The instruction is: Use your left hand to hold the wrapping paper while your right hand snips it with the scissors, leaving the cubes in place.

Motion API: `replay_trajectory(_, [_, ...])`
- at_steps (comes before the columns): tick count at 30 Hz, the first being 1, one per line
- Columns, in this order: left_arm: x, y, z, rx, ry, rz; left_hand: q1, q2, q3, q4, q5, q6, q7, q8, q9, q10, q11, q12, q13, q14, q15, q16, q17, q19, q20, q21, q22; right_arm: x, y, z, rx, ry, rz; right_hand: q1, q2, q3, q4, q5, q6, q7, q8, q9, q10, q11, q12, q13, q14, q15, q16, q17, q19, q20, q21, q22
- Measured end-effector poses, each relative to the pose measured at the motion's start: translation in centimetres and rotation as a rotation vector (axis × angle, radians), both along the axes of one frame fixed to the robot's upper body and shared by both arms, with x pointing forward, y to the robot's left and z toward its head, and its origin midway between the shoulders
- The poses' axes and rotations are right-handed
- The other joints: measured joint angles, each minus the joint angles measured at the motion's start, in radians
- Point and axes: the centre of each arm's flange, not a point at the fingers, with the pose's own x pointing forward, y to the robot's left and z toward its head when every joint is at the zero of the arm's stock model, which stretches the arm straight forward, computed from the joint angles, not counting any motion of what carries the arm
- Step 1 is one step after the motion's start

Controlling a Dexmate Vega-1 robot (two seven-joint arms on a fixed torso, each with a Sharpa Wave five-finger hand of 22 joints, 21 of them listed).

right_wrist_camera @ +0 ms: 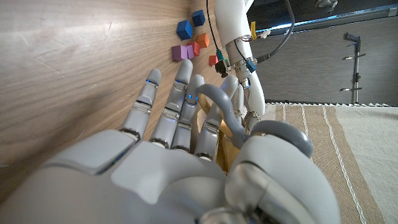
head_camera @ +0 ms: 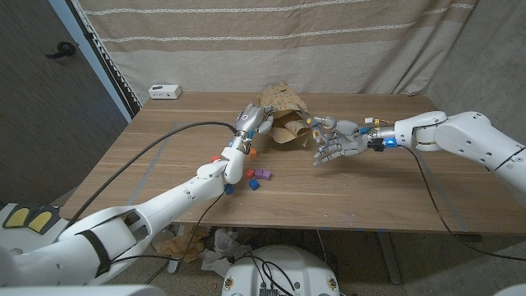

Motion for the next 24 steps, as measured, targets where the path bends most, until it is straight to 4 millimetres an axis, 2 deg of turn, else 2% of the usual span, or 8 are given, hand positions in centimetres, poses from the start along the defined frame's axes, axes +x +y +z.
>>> replay_trajectory(3, [-0.1,0.1,-0.02,-0.003,0.0,-0.002,0.0,0.0,0.001,0.001,0.0,0.0,0.0,0.0,0.004,0.0,0.0,0.0,0.002,0.0,0.0,0.0,0.0,-0.004,-0.004,0.0,0.0,-0.01,-0.03,0.06,-0.002,-0.001,-0.002,0.0,0.0,-0.003,-0.003,0.0,0.0,0.0,-0.007,0.0,0.0,0.0,0.0,0.0,0.0,0.0,0.0,0.0,0.0,0.0,0.0,0.0])
replay_trajectory(24, [-0.94,0.52,-0.35,-0.007,-0.002,-0.022,0.0,0.0,-0.003,0.005,0.004,-0.004,0.003,0.0,0.013,0.002,-0.002,-0.012,0.006,-0.007,0.003,-0.008,0.005,-0.009,0.002,0.016,-0.009,0.31,0.2,0.64,-0.02,-0.01,-0.008,0.0,0.0,-0.003,-0.003,-0.004,0.0,0.0,-0.011,0.005,0.0,0.0,0.004,-0.005,0.0,0.0,-0.007,0.0,0.0,0.0,-0.011,0.0])
